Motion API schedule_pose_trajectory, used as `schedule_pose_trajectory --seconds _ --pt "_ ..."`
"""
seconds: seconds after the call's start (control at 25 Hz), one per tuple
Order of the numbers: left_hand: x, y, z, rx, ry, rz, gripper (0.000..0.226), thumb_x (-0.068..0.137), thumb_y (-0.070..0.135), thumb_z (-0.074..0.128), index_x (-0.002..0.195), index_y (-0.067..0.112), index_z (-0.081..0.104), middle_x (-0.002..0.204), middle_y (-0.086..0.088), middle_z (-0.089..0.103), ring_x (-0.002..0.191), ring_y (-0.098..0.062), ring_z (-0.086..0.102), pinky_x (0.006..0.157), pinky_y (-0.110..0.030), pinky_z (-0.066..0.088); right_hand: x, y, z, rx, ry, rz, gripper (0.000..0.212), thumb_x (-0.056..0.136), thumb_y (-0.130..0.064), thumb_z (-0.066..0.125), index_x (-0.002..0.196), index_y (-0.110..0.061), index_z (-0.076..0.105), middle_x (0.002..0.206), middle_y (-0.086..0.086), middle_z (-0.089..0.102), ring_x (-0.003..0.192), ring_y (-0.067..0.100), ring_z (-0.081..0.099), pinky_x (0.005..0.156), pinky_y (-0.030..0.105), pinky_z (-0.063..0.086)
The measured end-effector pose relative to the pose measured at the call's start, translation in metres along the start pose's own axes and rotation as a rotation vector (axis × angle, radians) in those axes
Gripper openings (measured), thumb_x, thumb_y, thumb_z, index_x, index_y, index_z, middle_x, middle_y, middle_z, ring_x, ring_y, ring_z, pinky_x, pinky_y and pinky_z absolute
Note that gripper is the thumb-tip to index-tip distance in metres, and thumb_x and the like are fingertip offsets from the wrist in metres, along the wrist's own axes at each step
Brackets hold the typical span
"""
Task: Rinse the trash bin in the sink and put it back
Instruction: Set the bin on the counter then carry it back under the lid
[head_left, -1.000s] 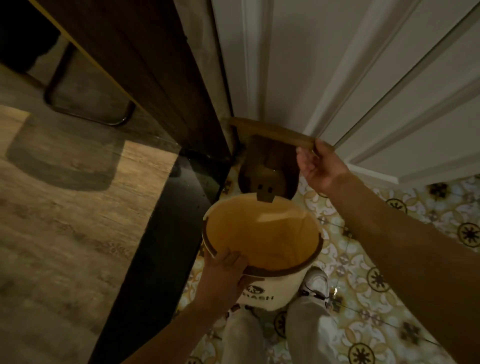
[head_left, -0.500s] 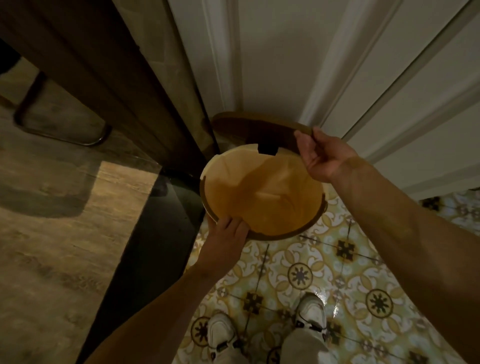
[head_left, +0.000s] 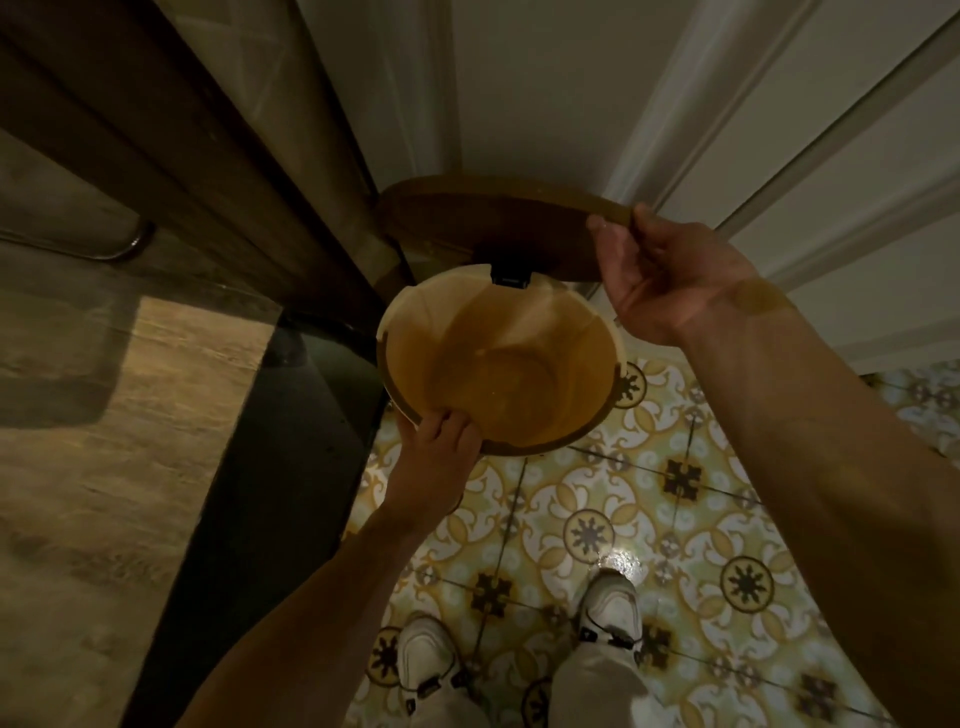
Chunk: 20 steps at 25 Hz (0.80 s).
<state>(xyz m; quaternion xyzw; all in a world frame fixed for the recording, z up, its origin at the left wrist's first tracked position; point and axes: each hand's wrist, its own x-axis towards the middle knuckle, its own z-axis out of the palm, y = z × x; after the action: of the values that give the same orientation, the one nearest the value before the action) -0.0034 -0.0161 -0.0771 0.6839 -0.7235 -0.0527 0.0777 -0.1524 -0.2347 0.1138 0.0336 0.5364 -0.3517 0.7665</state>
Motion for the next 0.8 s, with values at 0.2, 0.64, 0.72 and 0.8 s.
schedule_pose_trajectory --seconds 0.2,0.64,0.72,0.8 --pt "0.004 -0.005 -0.007 0.014 0.042 0.089 0.014 0.088 0.016 0.058 0.096 0.012 0.047 0.097 -0.009 0.059 0.101 -0.031 0.053 0.097 -0.072 0.034 -0.004 0.004 0.002 -0.010 0.008 0.002 0.016 0.092 -0.010 0.064 0.097 0.005 0.064 0.079 0.020 0.074 0.054 0.021 0.071 0.046 0.026 0.057" --pt "0.001 -0.011 0.022 0.047 -0.389 -0.037 0.047 0.069 0.008 0.074 0.111 0.011 0.055 0.113 -0.010 0.067 0.128 -0.035 0.053 0.088 -0.076 0.038 0.000 0.000 -0.005 -0.027 -0.036 -0.007 0.022 0.094 -0.009 0.061 0.110 0.006 0.062 0.087 0.020 0.071 0.050 0.023 0.070 0.041 0.027 0.054" --pt "0.004 -0.013 0.017 0.039 -0.452 -0.038 0.051 0.071 0.009 0.076 0.116 0.011 0.053 0.119 -0.012 0.065 0.131 -0.037 0.049 0.089 -0.077 0.037 -0.002 -0.001 -0.005 -0.037 -0.045 0.003 0.020 0.094 -0.009 0.061 0.108 0.006 0.062 0.085 0.021 0.071 0.051 0.023 0.070 0.042 0.027 0.054" --pt "0.006 -0.016 0.013 0.038 -0.482 -0.039 0.059 0.078 0.011 0.073 0.130 0.012 0.044 0.135 -0.014 0.055 0.139 -0.037 0.038 0.095 -0.077 0.033 -0.003 0.001 -0.005 -0.051 -0.044 0.015 0.016 0.094 -0.010 0.061 0.097 0.006 0.063 0.078 0.022 0.072 0.057 0.022 0.071 0.044 0.027 0.056"
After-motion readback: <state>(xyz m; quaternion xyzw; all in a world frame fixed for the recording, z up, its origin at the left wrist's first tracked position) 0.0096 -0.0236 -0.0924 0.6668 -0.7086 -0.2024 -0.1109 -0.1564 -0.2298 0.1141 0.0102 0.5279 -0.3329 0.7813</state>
